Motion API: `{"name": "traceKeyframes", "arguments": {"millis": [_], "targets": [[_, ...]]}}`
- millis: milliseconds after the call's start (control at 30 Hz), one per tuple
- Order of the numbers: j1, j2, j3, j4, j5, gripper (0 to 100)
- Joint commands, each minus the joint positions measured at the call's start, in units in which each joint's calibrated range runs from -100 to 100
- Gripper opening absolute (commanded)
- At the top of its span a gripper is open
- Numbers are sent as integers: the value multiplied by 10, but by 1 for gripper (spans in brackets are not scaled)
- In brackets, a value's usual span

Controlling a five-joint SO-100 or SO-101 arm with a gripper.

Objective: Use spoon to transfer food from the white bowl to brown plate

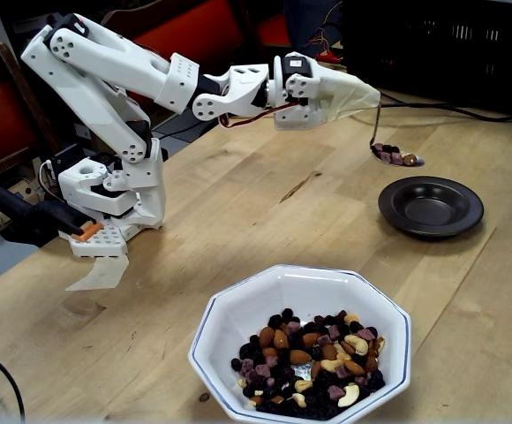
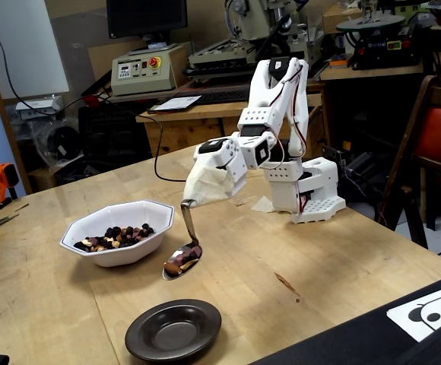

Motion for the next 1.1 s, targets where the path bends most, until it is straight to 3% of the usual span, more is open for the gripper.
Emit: {"name": "traceKeyframes", "arguments": {"millis": [0, 200, 1067], "targets": [[2, 10, -42, -9, 8, 3], [-6, 34, -42, -9, 41, 3], [1, 103, -97, -9, 45, 3]]}}
